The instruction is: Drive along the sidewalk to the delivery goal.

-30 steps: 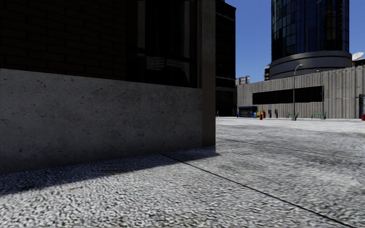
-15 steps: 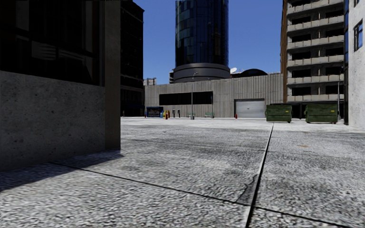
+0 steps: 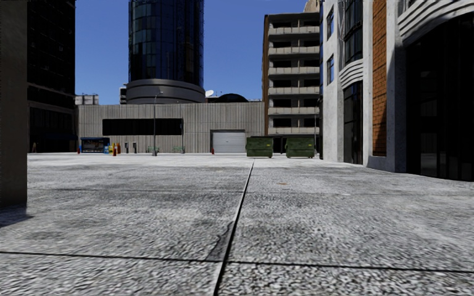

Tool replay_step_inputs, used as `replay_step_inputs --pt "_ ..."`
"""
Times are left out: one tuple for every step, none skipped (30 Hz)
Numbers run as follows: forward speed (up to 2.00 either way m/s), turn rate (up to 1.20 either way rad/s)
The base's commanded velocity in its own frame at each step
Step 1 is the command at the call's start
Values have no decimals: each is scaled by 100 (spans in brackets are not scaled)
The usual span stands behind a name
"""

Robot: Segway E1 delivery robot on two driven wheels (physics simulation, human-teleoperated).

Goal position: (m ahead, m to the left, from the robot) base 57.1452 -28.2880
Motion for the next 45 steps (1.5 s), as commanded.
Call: replay_step_inputs --pt "200 0" --pt "200 0" --pt "200 0" --pt "200 0" --pt "200 0" --pt "200 0" --pt "200 0" --pt "200 0" --pt "200 0" --pt "200 0" --pt "200 0" --pt "200 0" --pt "200 0" --pt "200 0" --pt "200 0" --pt "200 0" --pt "200 0" --pt "200 -28" --pt "200 -73" --pt "200 -120" --pt "200 -120" --pt "200 -120" --pt "200 -118" --pt "200 0" --pt "200 0" --pt "200 0" --pt "200 0" --pt "200 0" --pt "200 0" --pt "200 0" --pt "200 0" --pt "200 0" --pt "200 0" --pt "200 0" --pt "200 0" --pt "200 0" --pt "200 0" --pt "200 0" --pt "200 8" --pt "200 8" --pt "200 56" --pt "200 84" --pt "200 120" --pt "200 120" --pt "200 120"
